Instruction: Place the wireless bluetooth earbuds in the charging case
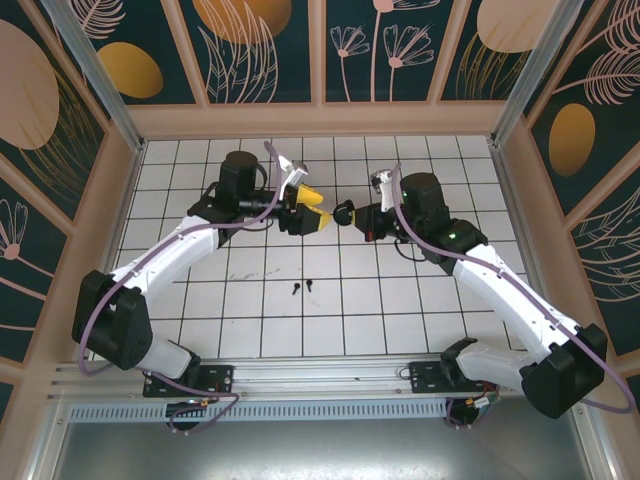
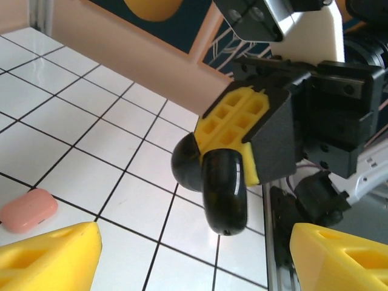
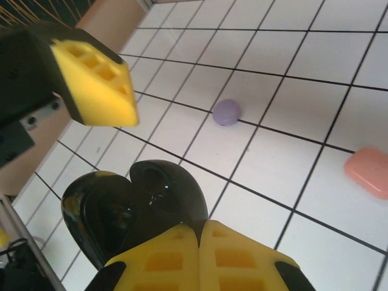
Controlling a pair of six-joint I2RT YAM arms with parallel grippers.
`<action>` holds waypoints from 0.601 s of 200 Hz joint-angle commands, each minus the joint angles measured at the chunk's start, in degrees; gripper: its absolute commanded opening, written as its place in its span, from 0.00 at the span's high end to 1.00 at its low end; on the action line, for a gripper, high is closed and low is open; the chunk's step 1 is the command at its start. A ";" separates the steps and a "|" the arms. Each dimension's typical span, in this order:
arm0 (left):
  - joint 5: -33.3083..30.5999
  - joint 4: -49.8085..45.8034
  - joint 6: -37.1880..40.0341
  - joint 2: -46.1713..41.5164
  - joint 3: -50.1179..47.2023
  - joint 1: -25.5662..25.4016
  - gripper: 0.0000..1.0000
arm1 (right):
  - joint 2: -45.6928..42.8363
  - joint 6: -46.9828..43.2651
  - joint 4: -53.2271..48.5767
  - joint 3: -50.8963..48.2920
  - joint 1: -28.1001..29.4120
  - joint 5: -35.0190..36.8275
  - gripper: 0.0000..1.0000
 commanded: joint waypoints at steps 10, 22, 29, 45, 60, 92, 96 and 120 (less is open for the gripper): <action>3.67 -18.28 12.48 3.01 5.34 0.11 0.24 | 1.49 -6.73 -6.33 3.66 0.13 2.27 1.00; 4.53 -21.79 14.65 4.09 7.22 0.11 0.27 | 2.18 -8.34 -7.67 4.81 0.58 2.42 1.00; 5.06 -23.42 15.67 4.77 8.11 0.11 0.29 | 2.53 -9.09 -8.22 5.42 0.89 2.32 1.00; 6.28 -26.27 17.34 6.10 9.56 0.10 0.31 | 3.33 -10.44 -9.05 6.69 1.56 1.75 1.00; 7.68 -27.40 17.98 6.83 10.07 0.11 0.33 | 4.36 -11.37 -9.62 7.76 2.20 1.09 1.00; 8.89 -27.98 18.67 7.14 10.25 0.02 0.33 | 7.00 -12.38 -10.68 9.79 3.74 0.97 1.00; 9.00 -28.07 18.73 7.10 10.25 0.02 0.33 | 7.35 -12.47 -10.77 9.96 3.93 1.07 1.00; 9.53 -28.07 18.90 7.23 10.34 0.02 0.33 | 8.61 -12.73 -11.00 10.48 4.80 1.12 1.00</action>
